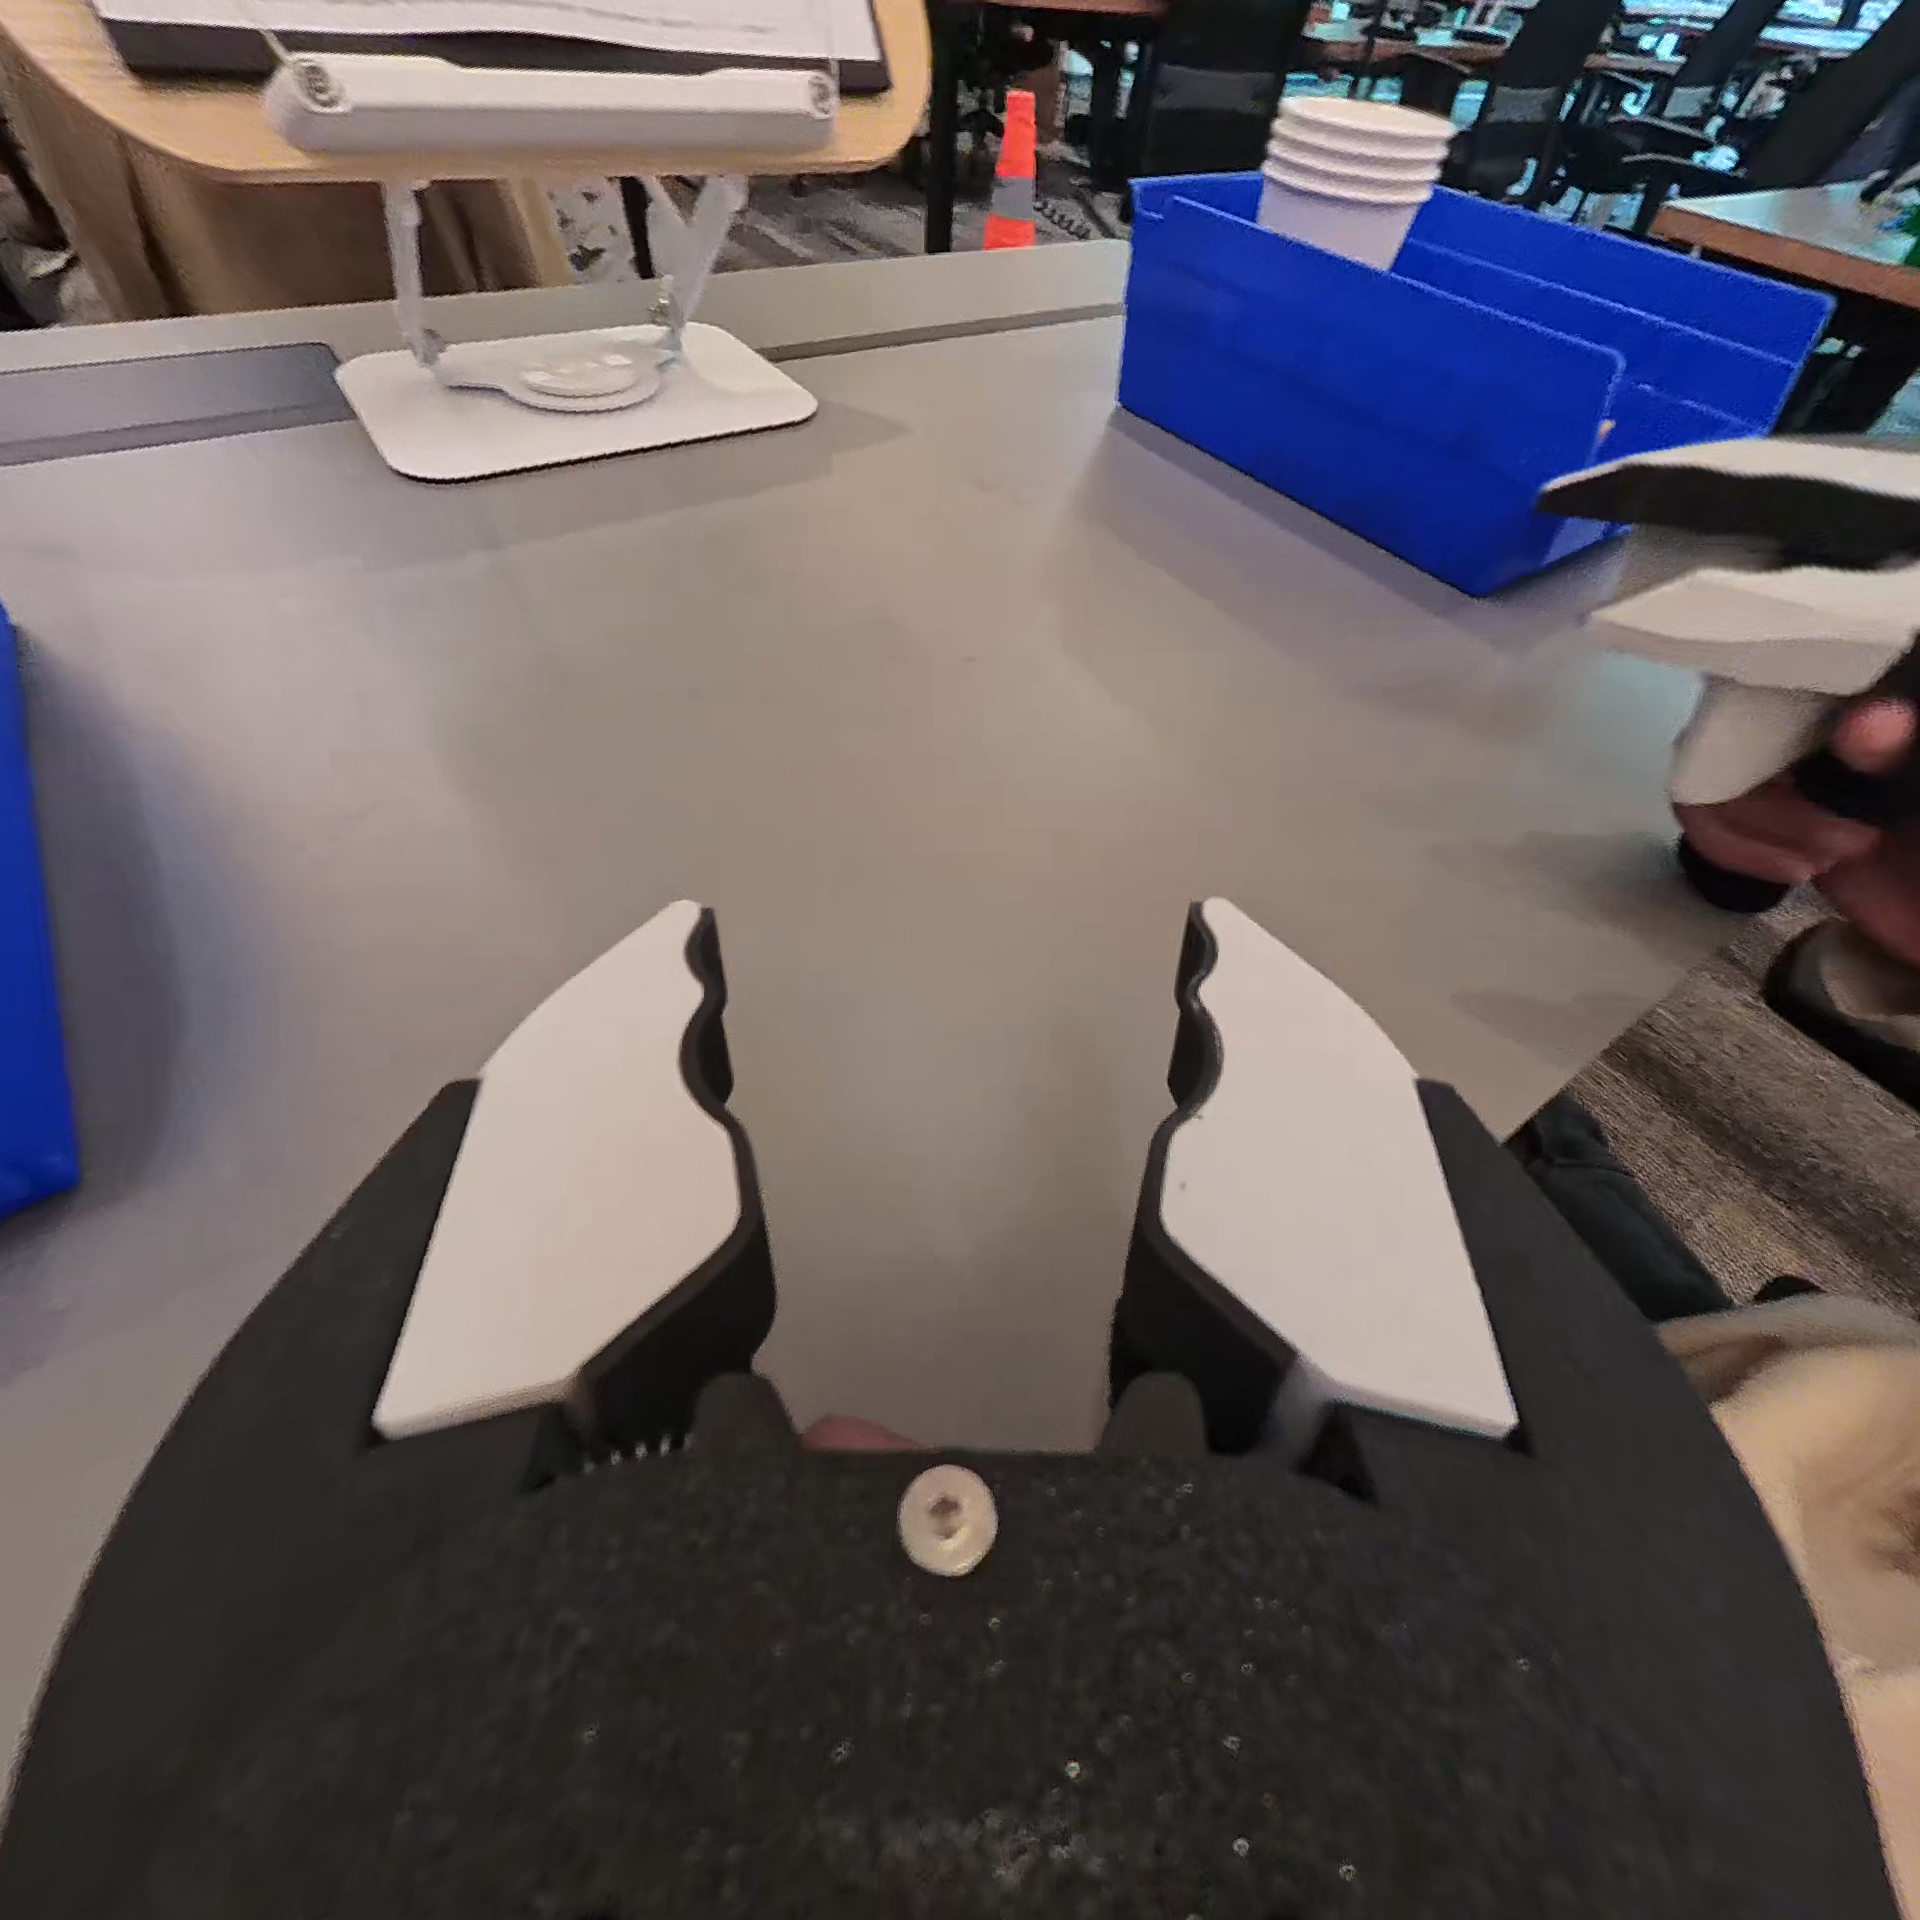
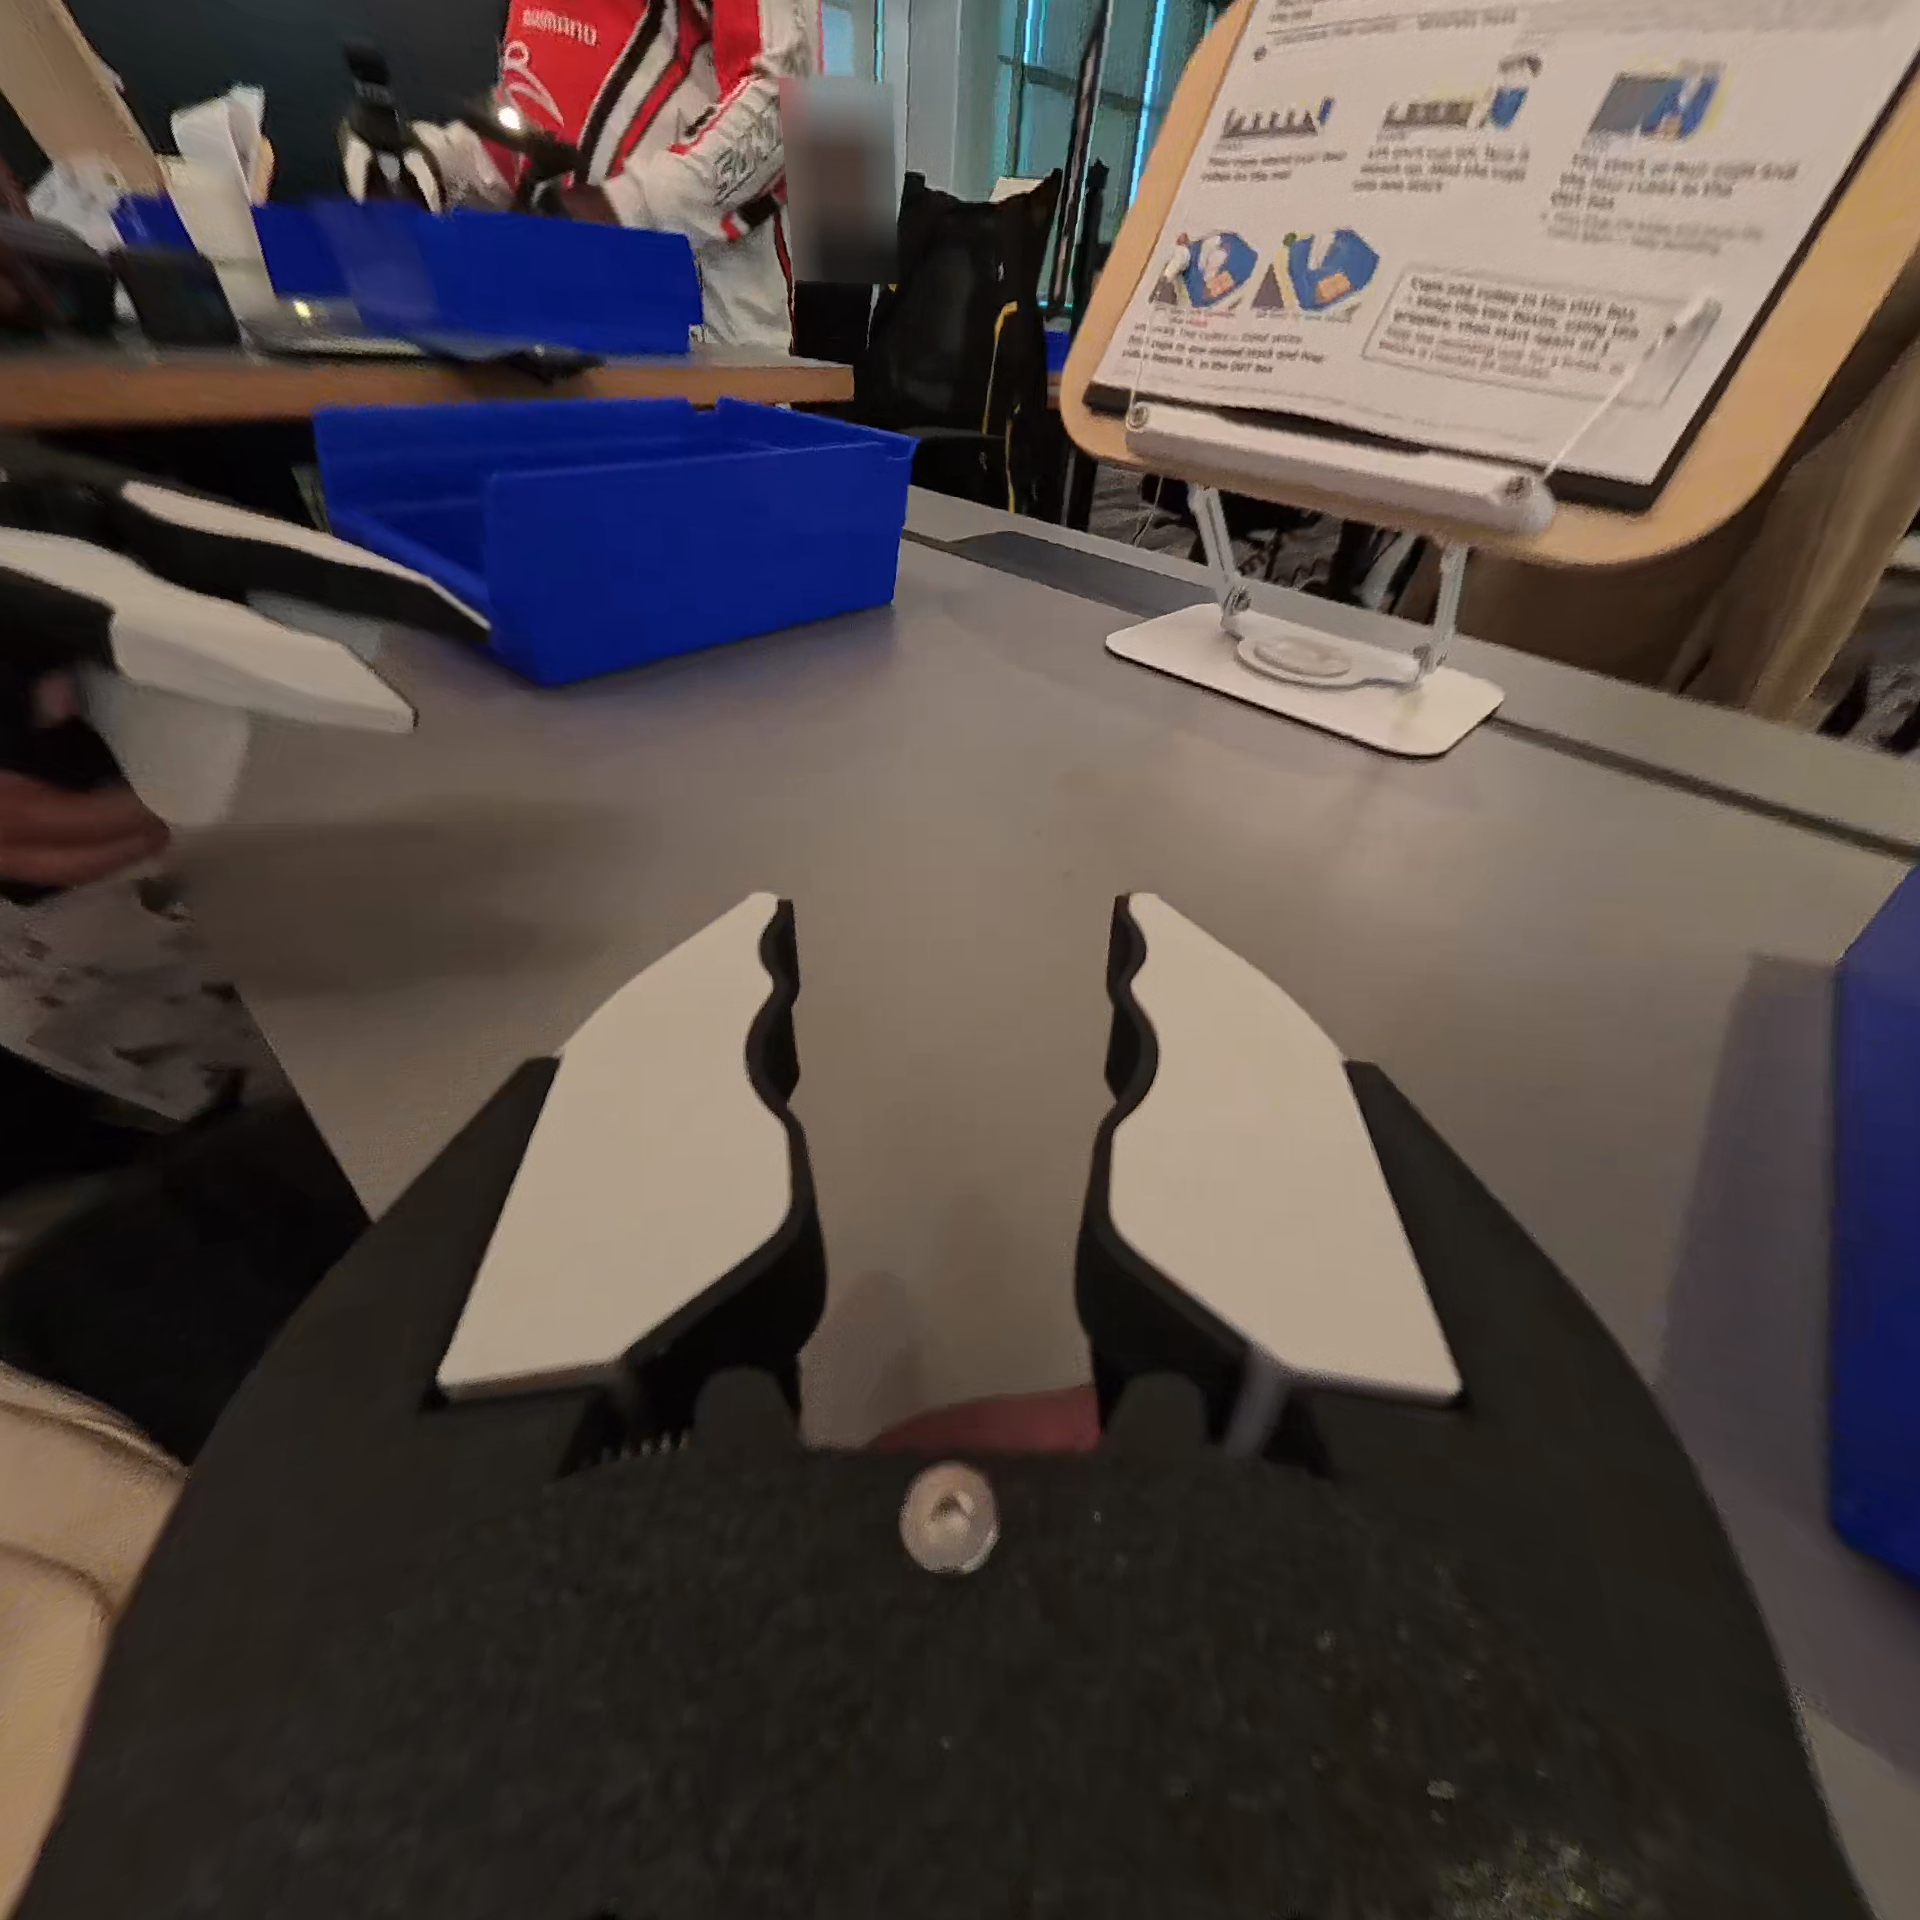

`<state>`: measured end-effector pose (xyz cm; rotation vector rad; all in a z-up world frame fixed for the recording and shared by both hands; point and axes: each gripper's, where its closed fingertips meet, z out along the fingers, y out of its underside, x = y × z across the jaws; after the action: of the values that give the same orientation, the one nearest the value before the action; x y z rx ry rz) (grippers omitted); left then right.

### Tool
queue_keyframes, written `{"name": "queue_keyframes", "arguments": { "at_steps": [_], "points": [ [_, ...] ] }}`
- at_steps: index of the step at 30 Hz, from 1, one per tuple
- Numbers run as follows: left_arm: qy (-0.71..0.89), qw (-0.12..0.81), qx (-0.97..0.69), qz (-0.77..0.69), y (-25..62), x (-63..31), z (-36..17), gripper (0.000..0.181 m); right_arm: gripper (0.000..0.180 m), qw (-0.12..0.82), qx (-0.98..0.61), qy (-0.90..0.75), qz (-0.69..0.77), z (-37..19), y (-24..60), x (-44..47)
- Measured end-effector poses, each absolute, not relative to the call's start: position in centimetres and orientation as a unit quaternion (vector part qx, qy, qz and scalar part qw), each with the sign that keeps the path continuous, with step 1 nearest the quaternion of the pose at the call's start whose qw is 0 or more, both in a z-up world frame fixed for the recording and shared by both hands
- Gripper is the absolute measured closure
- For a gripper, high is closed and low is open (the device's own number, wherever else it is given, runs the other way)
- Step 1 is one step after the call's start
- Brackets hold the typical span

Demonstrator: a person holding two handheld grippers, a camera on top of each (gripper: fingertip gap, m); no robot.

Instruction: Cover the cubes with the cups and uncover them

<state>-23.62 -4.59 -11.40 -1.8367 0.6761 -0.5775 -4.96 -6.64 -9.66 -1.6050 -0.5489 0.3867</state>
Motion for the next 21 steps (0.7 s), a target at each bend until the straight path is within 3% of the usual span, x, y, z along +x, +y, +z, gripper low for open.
{"name": "queue_keyframes", "arguments": {
  "at_steps": [1, 14, 21],
  "points": [
    [0.276, 0.525, -0.770, -0.237, -4.3, -24.0, -11.6, 0.099, 0.123, 0.647, -0.704, -0.247, 0.156, -9.7, -6.7, -5.1],
    [0.257, 0.515, -0.785, -0.230, -3.5, -24.7, -12.4, 0.111, 0.122, 0.628, -0.726, -0.232, 0.158, -10.2, -7.0, -4.9],
    [0.271, 0.516, -0.778, -0.236, -4.4, -24.0, -11.7, 0.114, 0.115, 0.594, -0.804, 0.018, -0.029, -11.1, -3.5, 11.4]
  ]
}}
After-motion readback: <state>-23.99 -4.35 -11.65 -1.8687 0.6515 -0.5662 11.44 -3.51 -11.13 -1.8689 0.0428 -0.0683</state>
